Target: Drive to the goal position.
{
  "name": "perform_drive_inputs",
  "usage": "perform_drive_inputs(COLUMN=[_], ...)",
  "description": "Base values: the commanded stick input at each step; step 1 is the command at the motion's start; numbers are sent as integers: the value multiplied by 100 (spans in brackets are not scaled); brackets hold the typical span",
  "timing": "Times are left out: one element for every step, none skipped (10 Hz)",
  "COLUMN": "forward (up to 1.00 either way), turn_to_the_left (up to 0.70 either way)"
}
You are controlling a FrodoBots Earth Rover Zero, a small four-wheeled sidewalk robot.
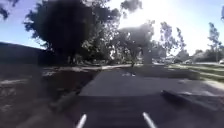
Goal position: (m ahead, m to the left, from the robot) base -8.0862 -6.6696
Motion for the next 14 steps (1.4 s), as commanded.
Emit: perform_drive_inputs(forward=[100,100,100,100,100,100,100,100,100,100,100,100,100,100], turn_to_the_left=[0,0,0,0,0,0,0,-40,-40,-40,-40,-40,-40,-40])
